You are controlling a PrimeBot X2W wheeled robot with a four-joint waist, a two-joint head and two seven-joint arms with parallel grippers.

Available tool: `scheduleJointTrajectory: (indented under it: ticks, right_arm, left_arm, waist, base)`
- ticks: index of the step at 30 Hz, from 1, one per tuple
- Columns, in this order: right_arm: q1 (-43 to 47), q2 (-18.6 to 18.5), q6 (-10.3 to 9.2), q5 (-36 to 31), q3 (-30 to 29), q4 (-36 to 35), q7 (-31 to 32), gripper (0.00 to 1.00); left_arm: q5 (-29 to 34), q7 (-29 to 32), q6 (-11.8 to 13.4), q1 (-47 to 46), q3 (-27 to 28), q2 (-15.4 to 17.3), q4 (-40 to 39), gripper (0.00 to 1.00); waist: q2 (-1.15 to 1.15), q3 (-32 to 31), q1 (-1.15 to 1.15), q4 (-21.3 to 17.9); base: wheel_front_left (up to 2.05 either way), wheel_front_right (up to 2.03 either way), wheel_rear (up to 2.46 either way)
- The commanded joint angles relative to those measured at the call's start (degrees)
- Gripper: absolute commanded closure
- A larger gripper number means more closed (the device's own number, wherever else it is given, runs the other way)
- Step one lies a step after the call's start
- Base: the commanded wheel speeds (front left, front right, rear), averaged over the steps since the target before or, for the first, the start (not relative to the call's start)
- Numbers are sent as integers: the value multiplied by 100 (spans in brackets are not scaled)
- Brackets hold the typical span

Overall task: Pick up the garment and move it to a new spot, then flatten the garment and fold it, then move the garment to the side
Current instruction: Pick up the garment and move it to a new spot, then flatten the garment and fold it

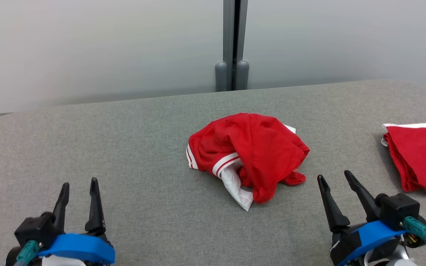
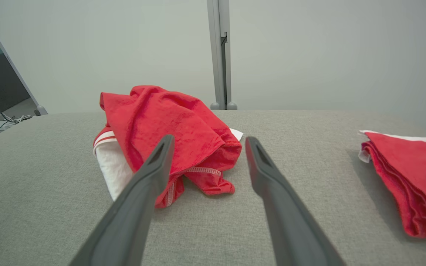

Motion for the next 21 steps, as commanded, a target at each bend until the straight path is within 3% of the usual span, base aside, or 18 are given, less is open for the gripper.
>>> scheduleJointTrajectory:
  ticks: [1,15,21]
  right_arm:
    - [85,26,1,-18,-19,-2,18,0]
    - [85,106,1,-18,-141,43,105,0]
    - [-442,119,1,129,31,126,538,0]
  left_arm:
    - [33,-43,23,71,13,47,-59,0]
    - [55,51,127,471,-24,144,-615,0]
    - [19,100,197,474,20,182,-750,0]
  waist:
    - [0,-18,1,-6]
    - [0,-1,1,37]
    - [0,174,1,-11]
  base:
    - [0,0,0]
    - [0,0,0]
    - [0,0,0]
